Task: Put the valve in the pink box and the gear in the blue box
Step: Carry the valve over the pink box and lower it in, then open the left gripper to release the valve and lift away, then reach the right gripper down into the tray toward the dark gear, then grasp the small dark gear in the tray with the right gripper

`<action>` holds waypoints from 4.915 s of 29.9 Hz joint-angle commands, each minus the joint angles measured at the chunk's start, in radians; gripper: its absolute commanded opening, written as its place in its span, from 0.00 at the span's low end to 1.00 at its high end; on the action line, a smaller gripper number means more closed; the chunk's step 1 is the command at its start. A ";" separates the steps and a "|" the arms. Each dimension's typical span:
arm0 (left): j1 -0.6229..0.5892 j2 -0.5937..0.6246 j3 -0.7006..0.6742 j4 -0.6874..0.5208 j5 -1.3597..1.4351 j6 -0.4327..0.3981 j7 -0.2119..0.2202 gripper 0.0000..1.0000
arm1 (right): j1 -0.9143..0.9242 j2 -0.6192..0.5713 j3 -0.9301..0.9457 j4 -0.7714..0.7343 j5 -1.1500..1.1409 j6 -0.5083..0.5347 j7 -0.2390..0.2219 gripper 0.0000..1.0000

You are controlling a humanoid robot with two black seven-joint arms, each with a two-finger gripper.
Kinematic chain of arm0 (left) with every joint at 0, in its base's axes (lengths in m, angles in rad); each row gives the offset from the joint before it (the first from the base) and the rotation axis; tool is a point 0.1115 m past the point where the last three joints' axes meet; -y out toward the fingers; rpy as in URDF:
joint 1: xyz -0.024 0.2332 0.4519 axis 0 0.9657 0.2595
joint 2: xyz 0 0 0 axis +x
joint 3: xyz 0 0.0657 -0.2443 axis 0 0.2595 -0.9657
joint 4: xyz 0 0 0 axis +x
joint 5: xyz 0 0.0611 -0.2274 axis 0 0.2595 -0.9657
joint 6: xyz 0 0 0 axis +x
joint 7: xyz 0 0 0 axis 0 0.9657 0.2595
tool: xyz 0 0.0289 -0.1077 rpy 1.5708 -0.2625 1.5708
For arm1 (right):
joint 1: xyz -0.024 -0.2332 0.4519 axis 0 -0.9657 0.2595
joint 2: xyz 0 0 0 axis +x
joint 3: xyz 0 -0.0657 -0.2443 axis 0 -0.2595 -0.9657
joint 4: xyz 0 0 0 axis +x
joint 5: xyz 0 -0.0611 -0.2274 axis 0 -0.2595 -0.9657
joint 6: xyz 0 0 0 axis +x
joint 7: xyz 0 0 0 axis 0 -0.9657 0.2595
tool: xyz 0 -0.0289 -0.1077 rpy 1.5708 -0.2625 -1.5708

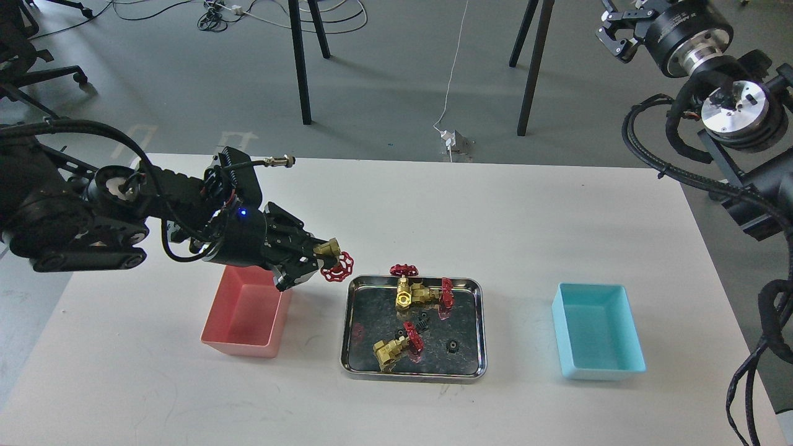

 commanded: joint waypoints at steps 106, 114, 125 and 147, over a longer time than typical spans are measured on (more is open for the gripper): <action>0.903 -0.022 -1.552 -0.201 -0.718 -0.346 0.000 0.87 | 0.327 0.212 -1.494 0.465 -1.402 0.349 0.021 0.98; 0.907 -0.023 -1.552 -0.198 -0.716 -0.346 0.000 0.88 | 0.336 0.258 -1.494 0.463 -1.399 0.346 0.021 0.88; 0.914 -0.034 -1.550 -0.192 -0.715 -0.345 0.000 0.88 | 0.313 0.307 -1.519 0.416 -1.396 0.328 0.021 0.82; 0.923 -0.036 -1.550 -0.189 -0.715 -0.345 0.000 0.89 | 0.292 0.357 -1.520 0.363 -1.396 0.323 0.023 0.61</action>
